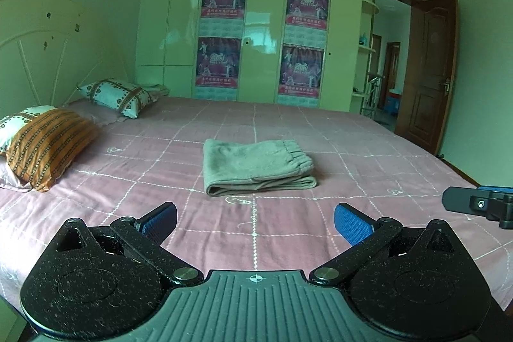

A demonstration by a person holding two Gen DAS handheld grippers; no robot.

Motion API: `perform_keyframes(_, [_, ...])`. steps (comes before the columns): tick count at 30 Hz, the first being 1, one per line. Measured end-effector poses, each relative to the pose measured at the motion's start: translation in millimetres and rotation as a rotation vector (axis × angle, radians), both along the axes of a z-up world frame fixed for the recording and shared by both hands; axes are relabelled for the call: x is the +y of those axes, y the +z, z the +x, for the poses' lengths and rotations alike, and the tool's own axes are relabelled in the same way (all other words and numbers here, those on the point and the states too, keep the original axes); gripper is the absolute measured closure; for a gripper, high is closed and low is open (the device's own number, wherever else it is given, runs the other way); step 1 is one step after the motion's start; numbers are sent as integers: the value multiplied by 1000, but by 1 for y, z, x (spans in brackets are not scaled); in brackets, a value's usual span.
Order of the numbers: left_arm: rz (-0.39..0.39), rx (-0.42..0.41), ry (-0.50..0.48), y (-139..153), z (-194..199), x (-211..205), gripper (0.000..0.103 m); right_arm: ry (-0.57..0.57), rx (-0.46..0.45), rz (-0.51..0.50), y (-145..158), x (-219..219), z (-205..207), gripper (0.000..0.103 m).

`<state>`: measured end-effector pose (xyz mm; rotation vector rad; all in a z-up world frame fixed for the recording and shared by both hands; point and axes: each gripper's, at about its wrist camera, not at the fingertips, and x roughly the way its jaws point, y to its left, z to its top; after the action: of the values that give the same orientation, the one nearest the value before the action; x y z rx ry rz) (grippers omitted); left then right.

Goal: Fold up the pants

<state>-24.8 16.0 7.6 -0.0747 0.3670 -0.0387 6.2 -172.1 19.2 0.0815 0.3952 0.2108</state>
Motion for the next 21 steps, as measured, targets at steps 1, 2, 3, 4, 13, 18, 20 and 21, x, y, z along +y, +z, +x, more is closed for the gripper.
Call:
perform_keyframes(1, [-8, 1, -3, 0, 0, 0, 0, 1, 1, 1, 0, -1, 0, 6])
perform_keyframes(2, [-10, 0, -6, 0, 0, -1, 0, 3, 1, 1, 0, -1, 0, 6])
perform_keyframes(3, [-5, 1, -12, 0, 0, -2, 0, 5, 0, 0, 0, -1, 0, 6])
perform_keyframes(4, [0, 2, -14, -1, 0, -4, 0, 5, -2, -2, 0, -1, 0, 6])
perform_keyframes(13, [4, -2, -30, -1, -2, -8, 0, -1, -3, -6, 1, -3, -1, 6])
perform_keyframes(18, [8, -5, -31, 1, -3, -9, 0, 1, -2, -6, 1, -4, -1, 6])
perform_keyframes(20, [10, -5, -32, 1, -3, -10, 0, 2, -1, -7, 1, -3, 0, 6])
perform_keyframes(21, [10, -3, -35, 1, -3, -11, 0, 1, -1, -7, 1, -2, -1, 6])
